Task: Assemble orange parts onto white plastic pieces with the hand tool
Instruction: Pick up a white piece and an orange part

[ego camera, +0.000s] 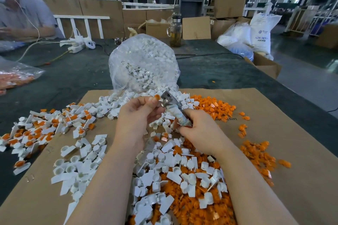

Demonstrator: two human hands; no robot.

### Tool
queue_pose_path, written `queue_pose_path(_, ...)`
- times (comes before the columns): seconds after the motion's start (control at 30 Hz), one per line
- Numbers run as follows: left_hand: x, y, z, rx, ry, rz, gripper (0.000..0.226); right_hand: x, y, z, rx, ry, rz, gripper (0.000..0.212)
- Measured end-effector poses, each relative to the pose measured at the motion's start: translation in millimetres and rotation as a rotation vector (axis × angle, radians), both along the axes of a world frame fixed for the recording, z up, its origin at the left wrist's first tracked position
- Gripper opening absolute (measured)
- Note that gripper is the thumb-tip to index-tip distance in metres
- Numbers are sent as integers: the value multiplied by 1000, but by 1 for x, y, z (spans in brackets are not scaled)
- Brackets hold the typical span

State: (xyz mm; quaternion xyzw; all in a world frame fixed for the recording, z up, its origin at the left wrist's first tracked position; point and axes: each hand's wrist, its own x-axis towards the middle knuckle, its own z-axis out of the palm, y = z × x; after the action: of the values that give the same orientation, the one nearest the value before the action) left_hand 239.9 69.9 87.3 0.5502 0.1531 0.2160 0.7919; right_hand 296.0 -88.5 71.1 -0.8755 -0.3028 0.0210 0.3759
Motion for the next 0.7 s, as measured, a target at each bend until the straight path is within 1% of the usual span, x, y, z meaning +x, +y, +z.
queue_pose_path(0.03,-1,2,1,-122,12,15,3,0,0,-1,0,-21,-20,5)
queue_pose_path(0.1,-3,11,2,-374,27,103,13,2,0,-2,1,-63,-70,6)
queue_pose_path(0.2,-7,27,4,-710,-43,282,17,5,-1,-4,11,-113,-146,4)
queue_pose_path(0.27,-8,38,2,-870,-113,366,19,6,-1,-5,20,-108,-185,4)
queue_pose_path(0.33,-10,48,0,-970,-179,419,23,7,-2,-6,7,-99,-220,5)
queue_pose_path(0.43,-11,58,-1,-1019,-232,470,25,8,-3,-6,-26,-101,-276,12)
queue_pose_path(0.57,-15,59,-5,-1039,-292,482,18,9,-3,-7,-19,-110,-309,17)
queue_pose_path(0.63,-13,58,-6,-967,-261,455,12,9,-3,-7,-18,-109,-320,15)
queue_pose_path(0.67,-12,57,-5,-902,-214,432,14,9,-3,-6,-19,-109,-327,14)
queue_pose_path(0.7,-11,55,-3,-793,-134,401,21,9,-3,-6,-18,-111,-333,12)
